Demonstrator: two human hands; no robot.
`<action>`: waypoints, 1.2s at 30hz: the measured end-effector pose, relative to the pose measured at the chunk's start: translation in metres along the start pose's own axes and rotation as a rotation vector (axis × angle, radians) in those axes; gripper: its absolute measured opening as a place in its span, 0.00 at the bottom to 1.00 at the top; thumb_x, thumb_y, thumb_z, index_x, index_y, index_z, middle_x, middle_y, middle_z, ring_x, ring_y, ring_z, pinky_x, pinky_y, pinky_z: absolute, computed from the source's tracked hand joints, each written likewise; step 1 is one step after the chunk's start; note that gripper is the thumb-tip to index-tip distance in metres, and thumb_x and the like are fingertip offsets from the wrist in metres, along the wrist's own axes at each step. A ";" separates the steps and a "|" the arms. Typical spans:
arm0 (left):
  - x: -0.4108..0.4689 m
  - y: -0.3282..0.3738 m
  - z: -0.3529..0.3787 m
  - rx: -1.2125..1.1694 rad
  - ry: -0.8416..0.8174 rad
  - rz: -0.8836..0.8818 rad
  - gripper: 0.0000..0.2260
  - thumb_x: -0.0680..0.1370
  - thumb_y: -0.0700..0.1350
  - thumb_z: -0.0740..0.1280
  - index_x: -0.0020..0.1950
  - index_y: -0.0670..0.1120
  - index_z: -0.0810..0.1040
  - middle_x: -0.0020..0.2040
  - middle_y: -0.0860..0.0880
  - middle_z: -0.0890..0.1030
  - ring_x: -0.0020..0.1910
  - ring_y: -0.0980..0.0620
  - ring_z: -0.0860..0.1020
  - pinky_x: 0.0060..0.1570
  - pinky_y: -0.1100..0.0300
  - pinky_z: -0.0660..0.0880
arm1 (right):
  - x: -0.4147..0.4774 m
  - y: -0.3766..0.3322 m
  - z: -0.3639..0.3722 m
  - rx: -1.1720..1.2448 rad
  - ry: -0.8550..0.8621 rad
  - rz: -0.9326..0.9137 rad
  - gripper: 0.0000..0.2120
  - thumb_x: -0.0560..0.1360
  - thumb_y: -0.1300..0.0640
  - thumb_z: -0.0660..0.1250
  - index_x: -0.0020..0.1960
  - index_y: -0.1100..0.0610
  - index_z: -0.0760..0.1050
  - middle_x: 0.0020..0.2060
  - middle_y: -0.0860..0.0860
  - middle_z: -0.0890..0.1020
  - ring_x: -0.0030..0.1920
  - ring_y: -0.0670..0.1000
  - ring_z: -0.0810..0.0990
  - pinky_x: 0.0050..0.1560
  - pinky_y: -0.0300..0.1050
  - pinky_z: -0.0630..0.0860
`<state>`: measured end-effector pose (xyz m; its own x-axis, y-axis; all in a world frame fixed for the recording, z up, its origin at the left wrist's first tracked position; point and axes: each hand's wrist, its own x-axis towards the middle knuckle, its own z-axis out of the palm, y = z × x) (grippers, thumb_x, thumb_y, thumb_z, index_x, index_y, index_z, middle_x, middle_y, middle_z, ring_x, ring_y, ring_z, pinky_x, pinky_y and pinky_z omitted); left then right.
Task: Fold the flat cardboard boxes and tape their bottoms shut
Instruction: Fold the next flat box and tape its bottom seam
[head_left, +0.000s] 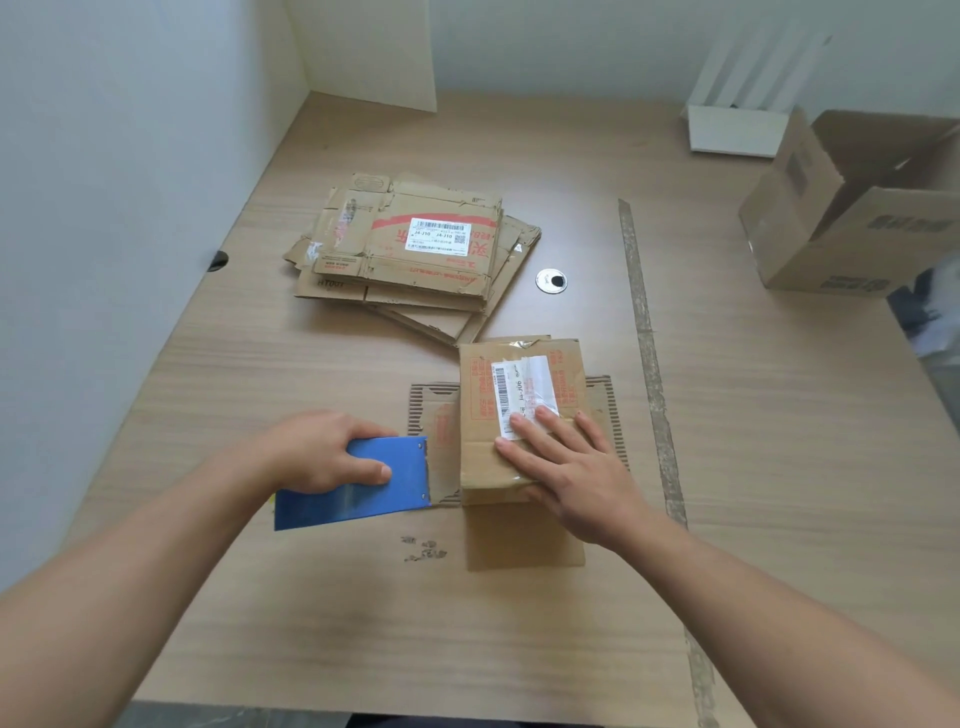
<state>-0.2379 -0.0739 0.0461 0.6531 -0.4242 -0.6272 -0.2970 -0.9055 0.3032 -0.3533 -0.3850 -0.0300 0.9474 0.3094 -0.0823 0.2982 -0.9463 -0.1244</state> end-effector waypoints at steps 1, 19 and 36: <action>0.004 0.004 0.002 0.036 0.021 -0.008 0.21 0.73 0.65 0.65 0.66 0.72 0.70 0.52 0.62 0.81 0.50 0.56 0.78 0.52 0.56 0.76 | 0.000 -0.001 0.000 0.006 0.005 -0.001 0.27 0.81 0.41 0.57 0.78 0.37 0.54 0.79 0.42 0.57 0.79 0.52 0.54 0.77 0.56 0.47; 0.008 0.062 0.023 0.363 0.399 -0.101 0.22 0.75 0.65 0.58 0.70 0.67 0.66 0.49 0.54 0.82 0.47 0.48 0.79 0.36 0.57 0.68 | 0.027 -0.045 -0.008 0.071 0.038 0.219 0.31 0.71 0.31 0.52 0.68 0.46 0.67 0.68 0.52 0.67 0.76 0.58 0.57 0.71 0.74 0.44; 0.010 0.076 0.023 0.364 0.408 -0.150 0.19 0.76 0.63 0.59 0.66 0.64 0.70 0.45 0.52 0.80 0.41 0.48 0.74 0.33 0.57 0.66 | 0.027 -0.036 -0.003 0.160 0.122 0.213 0.29 0.71 0.29 0.64 0.65 0.44 0.70 0.69 0.50 0.67 0.74 0.58 0.58 0.72 0.72 0.41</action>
<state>-0.2699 -0.1475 0.0465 0.9018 -0.3167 -0.2940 -0.3535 -0.9320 -0.0803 -0.3383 -0.3427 -0.0244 0.9966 0.0827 -0.0052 0.0782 -0.9590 -0.2725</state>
